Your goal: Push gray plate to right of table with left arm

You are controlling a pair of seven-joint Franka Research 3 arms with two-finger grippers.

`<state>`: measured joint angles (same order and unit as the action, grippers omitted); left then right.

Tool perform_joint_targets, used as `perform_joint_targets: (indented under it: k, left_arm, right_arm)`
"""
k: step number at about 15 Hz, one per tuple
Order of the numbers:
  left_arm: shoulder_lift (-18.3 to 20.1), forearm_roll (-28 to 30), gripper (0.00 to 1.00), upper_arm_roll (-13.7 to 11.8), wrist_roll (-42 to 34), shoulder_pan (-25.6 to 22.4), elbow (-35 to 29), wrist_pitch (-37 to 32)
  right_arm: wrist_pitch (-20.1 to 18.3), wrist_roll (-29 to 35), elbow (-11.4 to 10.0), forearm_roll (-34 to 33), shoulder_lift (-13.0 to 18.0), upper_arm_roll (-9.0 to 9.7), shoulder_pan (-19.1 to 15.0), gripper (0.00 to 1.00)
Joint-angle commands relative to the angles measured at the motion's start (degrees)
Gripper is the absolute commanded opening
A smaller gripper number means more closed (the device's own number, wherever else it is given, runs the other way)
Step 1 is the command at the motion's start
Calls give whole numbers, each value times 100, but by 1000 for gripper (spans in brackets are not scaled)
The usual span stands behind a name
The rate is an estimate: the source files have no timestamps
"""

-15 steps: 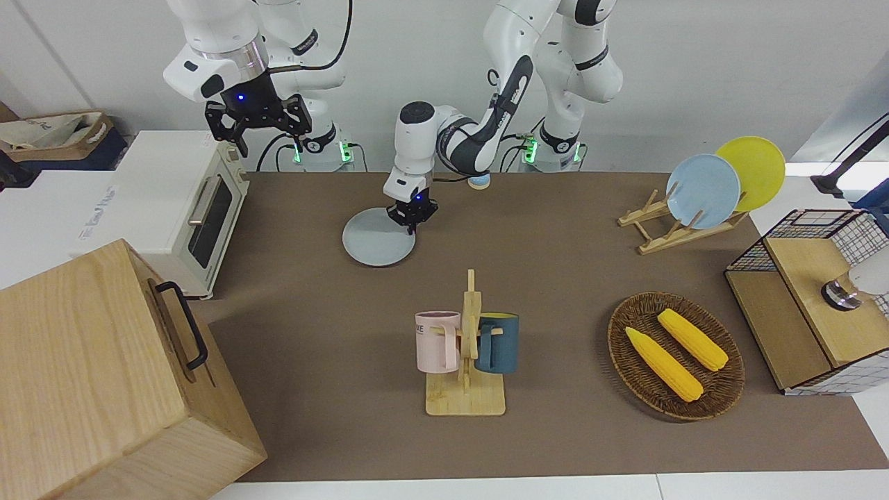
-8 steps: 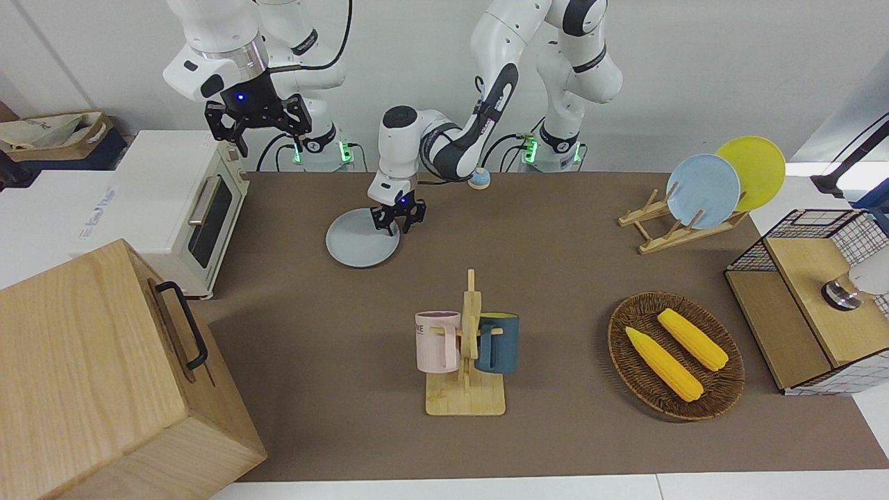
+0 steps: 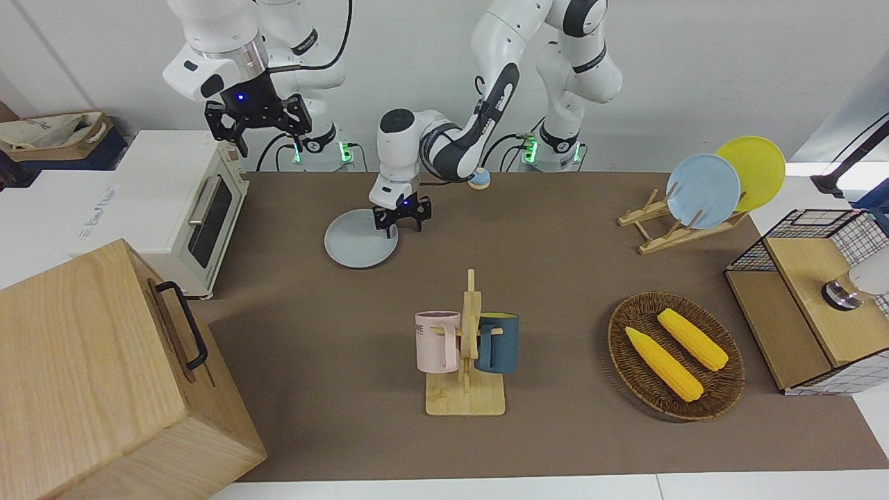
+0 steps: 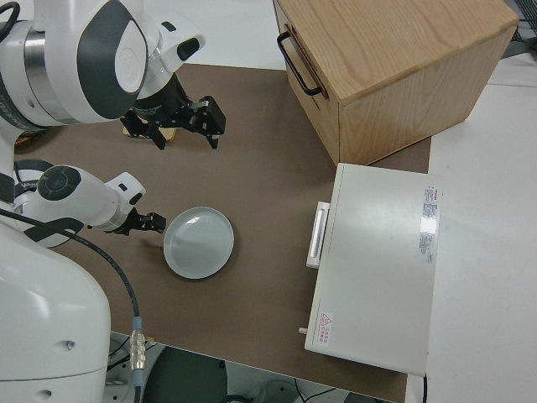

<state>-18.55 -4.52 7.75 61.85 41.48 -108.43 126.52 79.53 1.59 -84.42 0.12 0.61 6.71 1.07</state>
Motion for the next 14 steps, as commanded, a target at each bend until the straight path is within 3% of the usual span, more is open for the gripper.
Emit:
perform_joint_targets:
  k: [1, 5, 8, 14]
  left_arm:
    - [738, 303, 993, -27, -796, -412, -12, -741]
    - [1318, 303, 993, -36, -1384, -877, 24, -1233]
    - [1714, 303, 993, -36, -2148, -1562, 50, -1743]
    - [1855, 286, 995, -36, -3625, -2933, 559, -2701]
  right_arm:
    - [-69, 8, 22, 59, 36, 85, -116, 983]
    - [-69, -1, 22, 59, 36, 76, -116, 983]
    - [-69, -1, 22, 59, 36, 85, -116, 983]
    - [-69, -1, 22, 59, 36, 76, -116, 983]
